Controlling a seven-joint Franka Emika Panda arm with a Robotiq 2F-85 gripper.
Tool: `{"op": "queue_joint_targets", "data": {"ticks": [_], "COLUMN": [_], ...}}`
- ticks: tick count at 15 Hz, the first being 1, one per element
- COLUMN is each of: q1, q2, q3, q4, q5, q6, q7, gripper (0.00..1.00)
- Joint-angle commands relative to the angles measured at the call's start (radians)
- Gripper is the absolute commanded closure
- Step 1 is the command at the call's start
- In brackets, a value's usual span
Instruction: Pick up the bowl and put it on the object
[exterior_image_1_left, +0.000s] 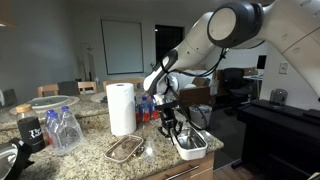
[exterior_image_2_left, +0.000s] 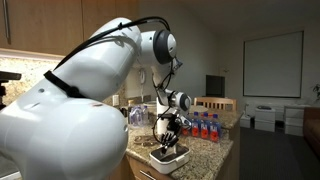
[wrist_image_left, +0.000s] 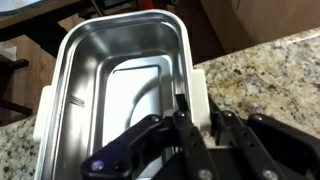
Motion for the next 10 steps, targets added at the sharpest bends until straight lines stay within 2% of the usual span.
{"op": "queue_joint_targets", "data": {"ticks": [1, 10], "q1": [-0.019, -0.019], "q2": [-0.068, -0.175], "q3": [-0.014, -0.025], "q4": [-0.051, -0.053], "q5": [-0.011, -0.072], "q6": [-0.027, -0.075], "q7": [0.007, -0.007], "gripper": [0.95, 0.95]}}
